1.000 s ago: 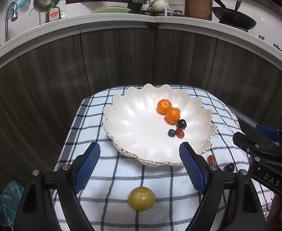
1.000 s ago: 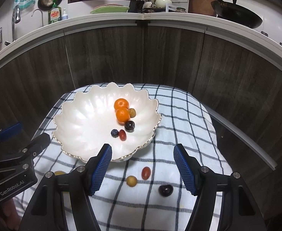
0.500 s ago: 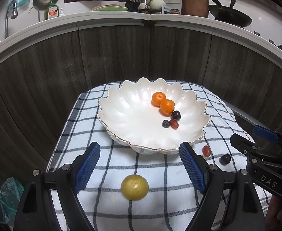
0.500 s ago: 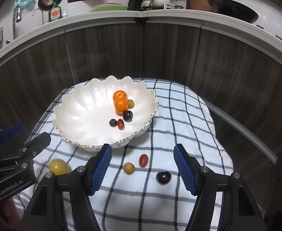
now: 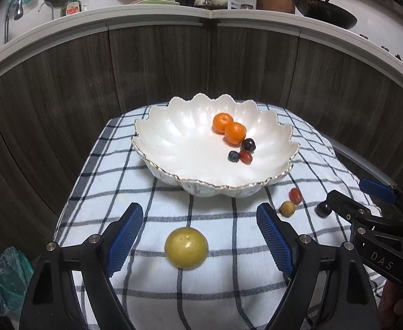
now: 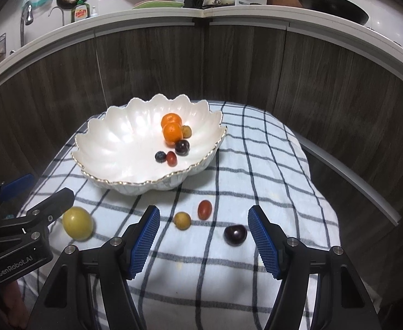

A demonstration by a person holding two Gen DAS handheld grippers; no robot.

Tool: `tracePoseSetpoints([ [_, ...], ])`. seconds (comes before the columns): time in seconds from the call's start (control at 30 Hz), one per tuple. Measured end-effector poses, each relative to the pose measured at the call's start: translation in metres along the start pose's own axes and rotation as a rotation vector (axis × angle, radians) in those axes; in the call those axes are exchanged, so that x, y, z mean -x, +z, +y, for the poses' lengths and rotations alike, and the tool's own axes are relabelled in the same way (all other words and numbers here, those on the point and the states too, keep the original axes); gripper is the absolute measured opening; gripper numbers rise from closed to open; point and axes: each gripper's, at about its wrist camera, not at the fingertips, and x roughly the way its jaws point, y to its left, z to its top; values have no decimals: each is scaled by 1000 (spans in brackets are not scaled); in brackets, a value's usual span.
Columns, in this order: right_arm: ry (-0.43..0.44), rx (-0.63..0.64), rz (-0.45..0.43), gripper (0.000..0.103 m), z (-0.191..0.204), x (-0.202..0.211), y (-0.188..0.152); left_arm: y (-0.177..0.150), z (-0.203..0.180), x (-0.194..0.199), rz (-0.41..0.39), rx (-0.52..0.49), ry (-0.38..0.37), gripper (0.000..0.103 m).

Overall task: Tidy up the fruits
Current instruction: 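Withdraw both grippers from the bowl toward the remaining fruits, then grasp the yellow-green round fruit with the left gripper while the right grasps a red oval fruit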

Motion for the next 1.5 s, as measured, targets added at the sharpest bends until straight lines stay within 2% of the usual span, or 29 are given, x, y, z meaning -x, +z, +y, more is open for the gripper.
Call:
tracePoseSetpoints([
  [0.5,4,18,27,67,4,-17,-17,-17,1,-14,8,-8,25,87],
  [1.1,4,5,54,66,2,-40,-20,-27,4,-39,64,23,43,86],
  [1.3,5,-18,72,53,-2,-53,-13,-30,2,-49,91,47,57,83],
  [1.5,12,-35,101,48,-6,-69,-7,-34,3,-58,125,80,72,76],
])
